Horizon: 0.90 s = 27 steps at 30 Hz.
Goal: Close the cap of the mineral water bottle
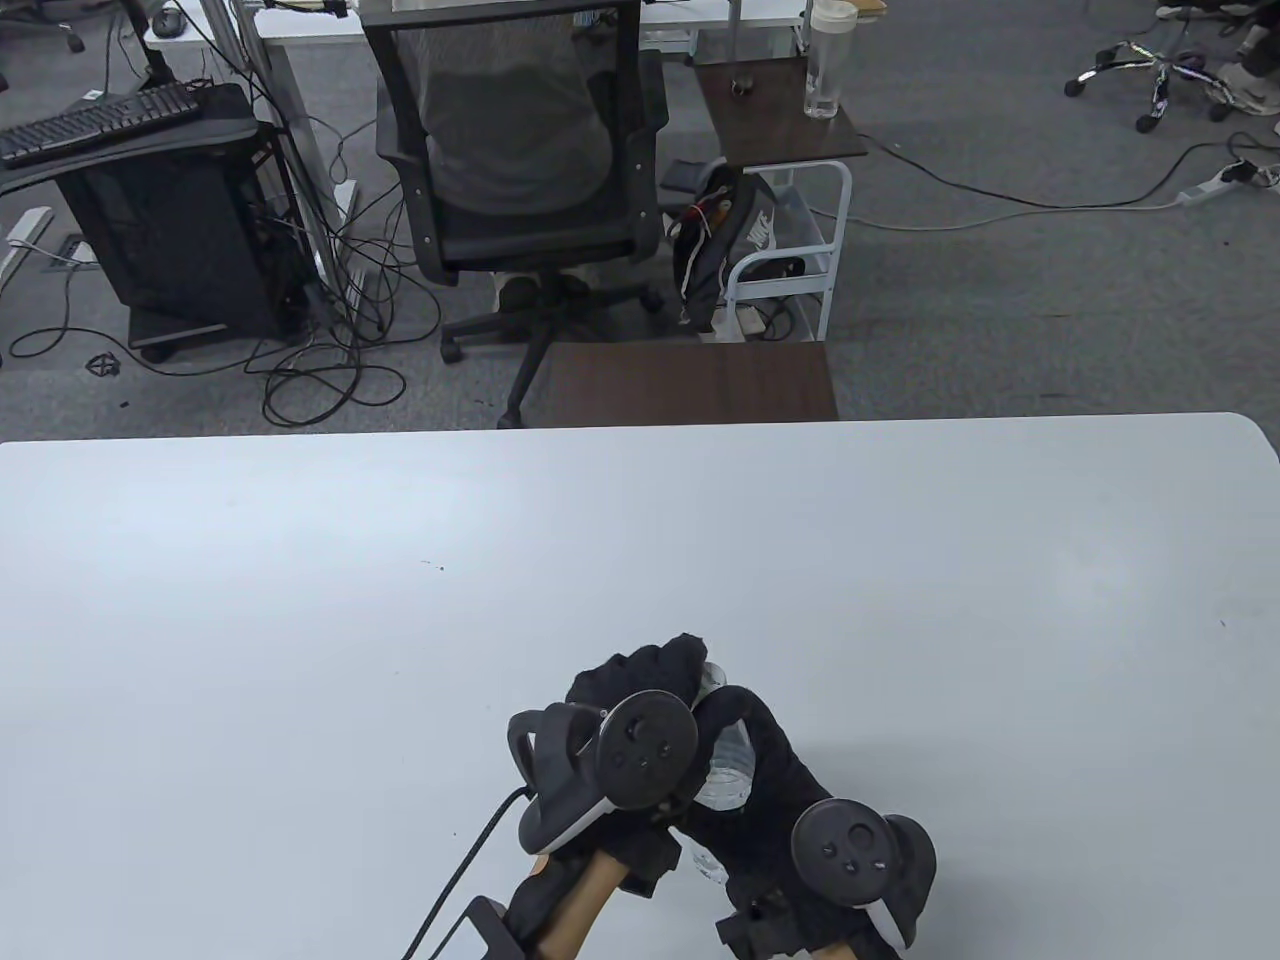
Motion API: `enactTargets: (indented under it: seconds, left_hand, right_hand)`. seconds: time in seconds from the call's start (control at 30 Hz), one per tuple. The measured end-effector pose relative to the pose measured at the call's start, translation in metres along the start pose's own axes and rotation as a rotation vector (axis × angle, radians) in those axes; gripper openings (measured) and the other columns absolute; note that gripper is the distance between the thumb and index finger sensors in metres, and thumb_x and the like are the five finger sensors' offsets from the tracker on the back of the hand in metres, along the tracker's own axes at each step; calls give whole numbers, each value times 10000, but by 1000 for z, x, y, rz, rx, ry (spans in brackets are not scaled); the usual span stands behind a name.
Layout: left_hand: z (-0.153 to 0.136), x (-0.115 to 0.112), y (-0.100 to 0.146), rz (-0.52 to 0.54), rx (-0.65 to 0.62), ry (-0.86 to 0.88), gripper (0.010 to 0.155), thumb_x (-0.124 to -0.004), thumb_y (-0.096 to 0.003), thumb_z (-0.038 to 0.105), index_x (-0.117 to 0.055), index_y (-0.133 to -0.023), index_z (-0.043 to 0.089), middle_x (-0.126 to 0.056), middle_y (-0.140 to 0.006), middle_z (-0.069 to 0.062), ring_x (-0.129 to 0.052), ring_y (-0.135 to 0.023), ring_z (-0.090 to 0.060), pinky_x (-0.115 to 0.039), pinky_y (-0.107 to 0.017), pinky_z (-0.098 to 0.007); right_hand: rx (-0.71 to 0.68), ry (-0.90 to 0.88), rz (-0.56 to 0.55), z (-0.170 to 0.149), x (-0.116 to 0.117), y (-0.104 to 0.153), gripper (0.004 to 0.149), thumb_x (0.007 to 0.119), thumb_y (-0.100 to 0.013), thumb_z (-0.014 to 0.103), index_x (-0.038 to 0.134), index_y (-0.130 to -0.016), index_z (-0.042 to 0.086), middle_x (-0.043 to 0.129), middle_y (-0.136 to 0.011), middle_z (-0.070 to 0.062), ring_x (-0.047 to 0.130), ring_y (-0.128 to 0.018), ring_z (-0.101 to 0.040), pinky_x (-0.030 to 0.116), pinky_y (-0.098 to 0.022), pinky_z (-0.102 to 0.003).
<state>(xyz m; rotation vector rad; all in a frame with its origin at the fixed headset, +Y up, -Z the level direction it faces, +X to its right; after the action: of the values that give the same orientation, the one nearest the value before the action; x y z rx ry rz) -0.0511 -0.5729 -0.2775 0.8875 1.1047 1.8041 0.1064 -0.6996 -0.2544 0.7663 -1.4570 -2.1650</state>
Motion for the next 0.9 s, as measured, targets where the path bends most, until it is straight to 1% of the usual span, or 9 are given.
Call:
enactTargets:
  seconds: [0.2, 0.27, 0.43, 0.5, 0.63, 0.7, 0.8, 0.87, 0.9]
  left_hand:
    - [18, 3, 6, -7, -124, -112, 610, -686, -547, 476, -729, -1009, 81, -830, -704, -198, -866, -471, -304, -628, -653, -632]
    - [16, 3, 4, -157, -179, -63, 603, -685, -548, 466, -693, -1041, 118, -802, -757, -190, -847, -533, -311, -590, -692, -638]
    - [1, 2, 4, -237, -349, 69, 595, -683, -546, 436, -657, -1067, 149, -761, -816, -189, -813, -610, -342, -537, -717, -661]
    - [-7, 1, 7, -245, -339, 79, 598, -677, -546, 443, -640, -1072, 162, -757, -825, -178, -814, -621, -333, -534, -721, -658]
    - [-35, -2, 19, -37, -345, 202, 634, -758, -509, 535, -699, -1033, 182, -860, -798, -112, -920, -595, -290, -612, -684, -643]
    - [-56, -13, 24, -93, -307, 266, 720, -747, -508, 574, -611, -1087, 168, -781, -935, -142, -878, -736, -348, -576, -696, -660]
    - [-91, -33, 35, -208, -188, 296, 832, -721, -507, 629, -503, -1146, 144, -631, -1076, -215, -779, -884, -464, -539, -694, -690]
    - [-114, -40, 39, -189, -104, 223, 823, -673, -520, 652, -503, -1148, 147, -608, -1095, -220, -754, -910, -486, -539, -695, -688]
    - [-127, -40, 40, -98, -68, 164, 792, -661, -531, 645, -535, -1135, 149, -641, -1076, -221, -781, -891, -477, -561, -683, -680]
  right_hand:
    - [-13, -90, 86, -7, -3, -4, 952, 962, -344, 575, 449, -1069, 233, 716, -1024, -39, 953, -880, -211, 774, -704, -451]
    - [-22, -155, 146, -12, 0, -5, 945, 969, -338, 572, 453, -1068, 267, 718, -1032, -4, 952, -897, -186, 771, -721, -439]
    - [-55, -195, 242, -11, 4, -7, 942, 987, -334, 553, 447, -1066, 308, 701, -1048, 24, 927, -933, -172, 744, -751, -440]
    - [-65, -171, 252, -10, 6, -7, 942, 986, -332, 554, 447, -1065, 312, 703, -1047, 31, 932, -930, -164, 745, -752, -436]
    - [-83, -110, 250, -4, 8, -5, 974, 980, -330, 577, 420, -1075, 294, 675, -1065, 15, 903, -950, -183, 720, -759, -450]
    - [-35, -68, 144, -6, 8, -4, 988, 954, -316, 613, 418, -1076, 279, 681, -1063, 15, 913, -942, -168, 734, -753, -443]
    - [47, -99, 152, -15, 12, -8, 996, 946, -340, 614, 379, -1084, 270, 639, -1081, 2, 872, -967, -184, 699, -770, -451]
    - [86, -39, 159, -20, 16, -14, 995, 938, -355, 614, 354, -1087, 277, 616, -1098, 16, 849, -997, -169, 685, -786, -449]
    - [120, -9, 159, -21, 18, -18, 993, 936, -354, 614, 350, -1085, 285, 607, -1104, 24, 841, -1008, -165, 677, -793, -449]
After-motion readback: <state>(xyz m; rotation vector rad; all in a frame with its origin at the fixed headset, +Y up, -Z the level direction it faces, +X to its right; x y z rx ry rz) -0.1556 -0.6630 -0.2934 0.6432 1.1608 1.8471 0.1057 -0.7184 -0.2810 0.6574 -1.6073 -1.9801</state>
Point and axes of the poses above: the tracker on the back of each hand, its own z axis roughly to the thumb side, its own y axis roughly from the fingertips to the wrist, x = y × z, the point moved 2 cm from there along -y, roughly from the wrist to the fingertips
